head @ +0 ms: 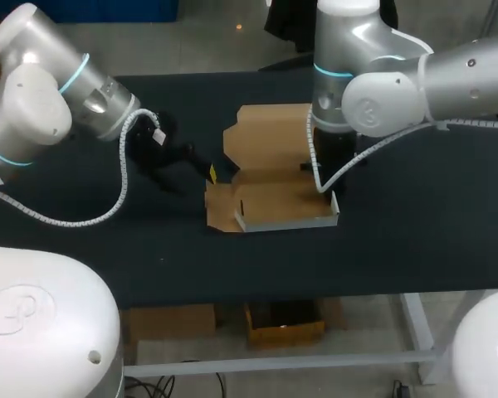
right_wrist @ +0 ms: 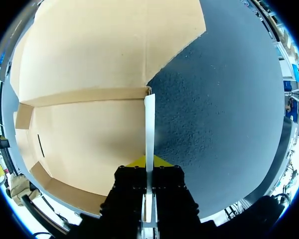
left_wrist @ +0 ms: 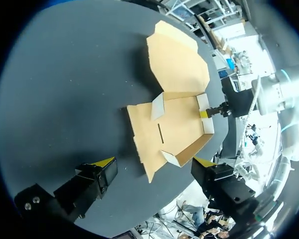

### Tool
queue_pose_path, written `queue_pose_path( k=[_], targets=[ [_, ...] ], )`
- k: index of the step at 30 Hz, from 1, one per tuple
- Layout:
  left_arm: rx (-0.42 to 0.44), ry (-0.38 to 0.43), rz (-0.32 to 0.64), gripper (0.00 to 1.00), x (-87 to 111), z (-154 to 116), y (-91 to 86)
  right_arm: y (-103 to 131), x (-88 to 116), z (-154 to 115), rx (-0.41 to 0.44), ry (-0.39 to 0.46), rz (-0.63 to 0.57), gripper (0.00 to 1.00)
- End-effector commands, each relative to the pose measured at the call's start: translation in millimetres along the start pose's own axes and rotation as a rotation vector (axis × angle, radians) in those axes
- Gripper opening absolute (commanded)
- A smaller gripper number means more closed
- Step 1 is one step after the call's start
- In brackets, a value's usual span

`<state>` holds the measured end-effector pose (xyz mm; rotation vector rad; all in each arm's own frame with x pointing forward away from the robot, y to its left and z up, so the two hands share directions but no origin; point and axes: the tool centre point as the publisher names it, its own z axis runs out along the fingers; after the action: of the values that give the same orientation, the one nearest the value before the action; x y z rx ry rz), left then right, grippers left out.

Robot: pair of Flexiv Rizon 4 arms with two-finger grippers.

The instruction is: Assemble the packaging by folding the flat box into shape, placing the metal phone stand inside, and closing the box properly

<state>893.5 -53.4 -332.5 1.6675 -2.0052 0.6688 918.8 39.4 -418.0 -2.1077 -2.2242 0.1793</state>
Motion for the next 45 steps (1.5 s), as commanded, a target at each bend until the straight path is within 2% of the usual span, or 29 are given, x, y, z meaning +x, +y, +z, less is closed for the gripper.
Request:
queue_pose_path(
  k=[1, 5, 9, 10, 11, 13, 15, 25, 27, 31, 33, 35, 38, 45],
  targets=[
    [0.063, 0.027, -0.013, 1.0, -2.6, 15.9, 7.5, -0.1, 0.5, 0.3, 0.002, 0.0, -0.001, 0.0],
    [0.087, 0.025, -0.027, 0.92, -1.7, 24.3, 6.0, -0.1, 0.5, 0.3, 0.002, 0.0, -0.001, 0.0],
    [0.09, 0.031, -0.037, 0.78, -2.0, 34.9, 3.4, -0.1, 0.5, 0.3, 0.002, 0.0, -0.001, 0.0],
    [0.09, 0.032, -0.038, 0.73, -1.9, 35.9, 3.1, -0.1, 0.5, 0.3, 0.002, 0.0, -0.001, 0.0],
    [0.095, 0.03, -0.044, 0.64, -2.0, 36.2, 3.1, -0.1, 0.5, 0.3, 0.002, 0.0, -0.001, 0.0],
    [0.089, 0.041, -0.045, 0.61, -2.3, 38.5, 2.6, -0.1, 0.5, 0.3, 0.002, 0.0, -0.001, 0.0],
    [0.09, 0.043, -0.051, 0.5, -3.4, 43.0, 1.3, -0.1, 0.5, 0.3, 0.002, 0.0, -0.001, 0.0],
    [0.09, 0.034, -0.083, 0.47, -5.8, 62.6, -5.4, -0.1, 0.5, 0.3, 0.002, 0.0, -0.001, 0.0],
    [0.094, 0.016, -0.096, 0.45, -5.0, 65.7, -6.0, -0.1, 0.5, 0.3, 0.002, 0.0, -0.001, 0.0],
    [0.116, -0.028, -0.11, 0.34, 1.0, 68.7, -6.7, -0.1, 0.5, 0.3, 0.002, 0.0, -0.001, 0.0],
    [0.127, -0.059, -0.108, 0.25, 6.1, 68.4, -6.9, -0.1, 0.5, 0.3, 0.002, 0.0, -0.001, 0.0],
    [0.147, -0.1, -0.11, 0.12, 12.6, 66.9, -7.0, -0.1, 0.5, 0.3, 0.002, 0.0, -0.001, 0.0],
    [0.167, -0.16, -0.108, 0.0, 22.5, 64.7, -7.2, -0.1, 0.5, 0.3, 0.002, 0.0, -0.001, 0.0],
    [0.16, -0.27, -0.113, 0.0, 37.6, 65.6, -9.4, -0.1, 0.5, 0.3, 0.002, 0.0, -0.001, 0.0]
  ],
)
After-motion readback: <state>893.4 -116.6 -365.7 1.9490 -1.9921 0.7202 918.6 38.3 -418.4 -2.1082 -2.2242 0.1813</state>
